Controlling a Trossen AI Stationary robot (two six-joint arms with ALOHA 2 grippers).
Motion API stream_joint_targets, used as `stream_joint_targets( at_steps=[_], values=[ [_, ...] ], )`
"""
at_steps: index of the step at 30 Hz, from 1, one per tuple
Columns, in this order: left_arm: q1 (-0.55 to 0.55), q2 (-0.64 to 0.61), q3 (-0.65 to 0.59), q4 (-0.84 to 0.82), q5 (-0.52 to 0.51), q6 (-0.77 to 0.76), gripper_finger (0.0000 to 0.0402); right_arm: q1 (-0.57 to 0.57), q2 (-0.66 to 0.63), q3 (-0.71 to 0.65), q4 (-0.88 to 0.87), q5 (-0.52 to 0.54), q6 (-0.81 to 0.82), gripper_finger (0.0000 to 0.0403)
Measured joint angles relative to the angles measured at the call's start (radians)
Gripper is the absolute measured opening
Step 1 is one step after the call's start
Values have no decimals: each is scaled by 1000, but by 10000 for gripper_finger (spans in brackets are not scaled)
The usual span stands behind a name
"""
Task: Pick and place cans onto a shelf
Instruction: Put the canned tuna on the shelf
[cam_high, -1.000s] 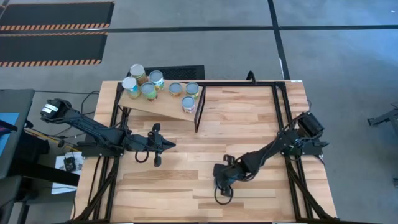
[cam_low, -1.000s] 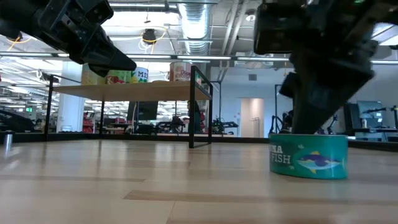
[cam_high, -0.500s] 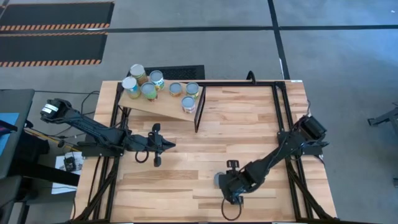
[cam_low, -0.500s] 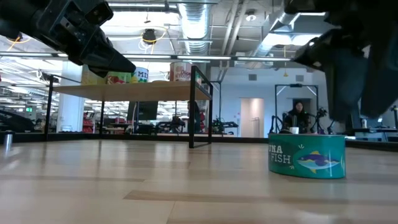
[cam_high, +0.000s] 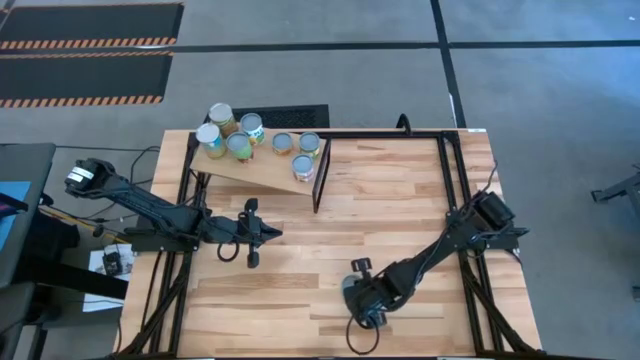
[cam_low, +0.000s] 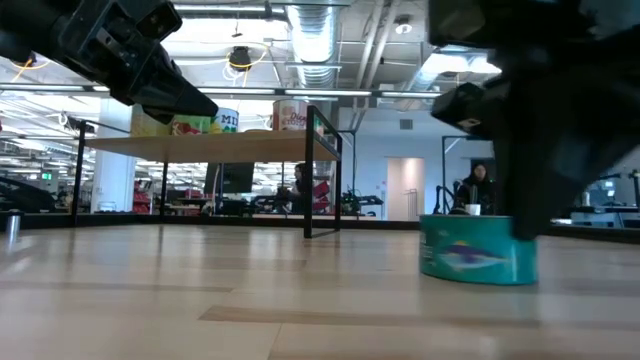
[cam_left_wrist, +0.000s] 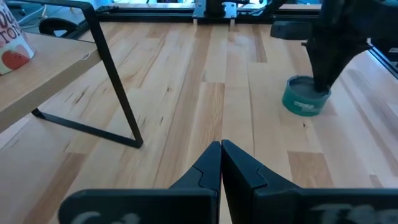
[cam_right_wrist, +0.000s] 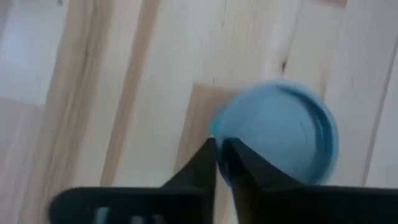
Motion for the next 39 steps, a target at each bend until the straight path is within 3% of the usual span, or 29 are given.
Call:
stream_joint_targets(
  at_steps=[3,10,22,39],
  values=[
    [0,0,0,16,-2,-6,0,-22,0,15,23,-12,-55,12],
    [0,0,0,28,-2,-5,0,-132,10,115,60,-20,-230,15],
    [0,0,0,31,-3,11,0,-318,48,122,293,-135,-450,8],
    [0,0,0,25,-4,4,0,-358,287,420,138,-142,-535,17]
  ],
)
